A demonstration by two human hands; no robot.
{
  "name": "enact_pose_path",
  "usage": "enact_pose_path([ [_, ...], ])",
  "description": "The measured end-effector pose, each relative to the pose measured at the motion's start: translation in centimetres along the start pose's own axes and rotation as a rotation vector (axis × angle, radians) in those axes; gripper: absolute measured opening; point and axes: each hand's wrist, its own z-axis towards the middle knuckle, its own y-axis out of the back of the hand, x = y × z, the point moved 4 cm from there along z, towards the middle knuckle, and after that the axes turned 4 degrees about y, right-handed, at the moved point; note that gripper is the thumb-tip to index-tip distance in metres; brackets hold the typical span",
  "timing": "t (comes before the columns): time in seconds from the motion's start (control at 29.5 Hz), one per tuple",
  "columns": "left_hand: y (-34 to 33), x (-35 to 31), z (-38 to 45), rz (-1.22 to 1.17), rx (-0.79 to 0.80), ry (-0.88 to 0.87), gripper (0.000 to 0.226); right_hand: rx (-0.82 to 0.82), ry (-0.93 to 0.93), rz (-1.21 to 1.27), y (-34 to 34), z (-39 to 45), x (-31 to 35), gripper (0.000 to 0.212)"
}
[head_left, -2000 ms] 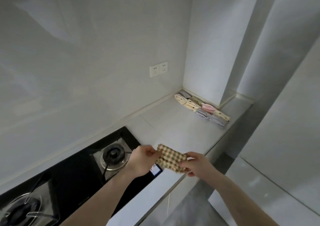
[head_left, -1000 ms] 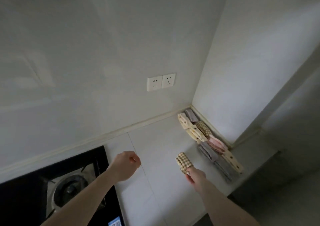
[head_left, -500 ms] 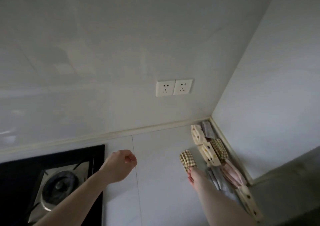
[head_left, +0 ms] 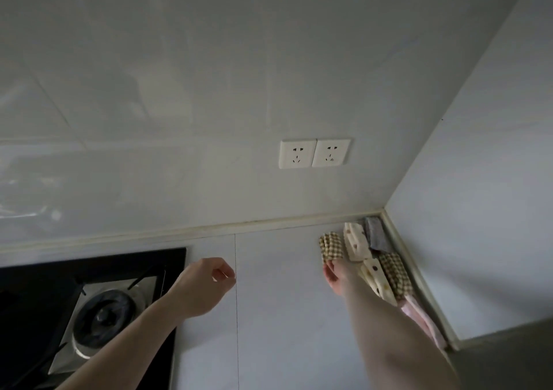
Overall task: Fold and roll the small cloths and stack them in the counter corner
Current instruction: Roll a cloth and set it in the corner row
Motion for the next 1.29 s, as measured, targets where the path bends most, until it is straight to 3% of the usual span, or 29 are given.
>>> enact_pose_path([
  [0.24, 0.7, 0.7, 0.7, -0.027, -0.022, 0.019, 0.005, -0.004, -0.048, -0.007, -1.9, 1.8, 1.6, 0.043],
  [0.51, 0.7, 1.6, 0.0, -0.042, -0.018, 0.021, 0.007, 0.030, -0.072, -0.131, -0.3, -1.0, 2.0, 0.020],
  [0.61, 0.9, 2.4, -1.1, -0.045, -0.016, 0.016, 0.006, -0.036, -0.027, -0.238, 1.4, -2.5, 1.1, 0.032],
  [0.78, 1.6, 5.1, -4.0, -0.039, -0.005, 0.038, 0.004, -0.102, 0.104, -0.445, 3.6, -4.1, -2.5, 0.072],
  [0.95, 3.2, 8.8, -7.8, -0.044, -0.034, 0.058, 0.005, -0.156, 0.250, -0.894, 4.8, -5.5, -5.6, 0.082],
  [1.12, 5.3, 13.0, -12.2, -0.061, -0.059, 0.080, 0.007, -0.098, 0.355, -1.118, 2.5, -12.6, -8.5, 0.074],
  [1.29, 7.6, 16.9, -17.5, -0.074, -0.099, 0.058, 0.007, 0.142, 0.532, -1.200, -2.0, -20.6, -14.4, 0.070],
])
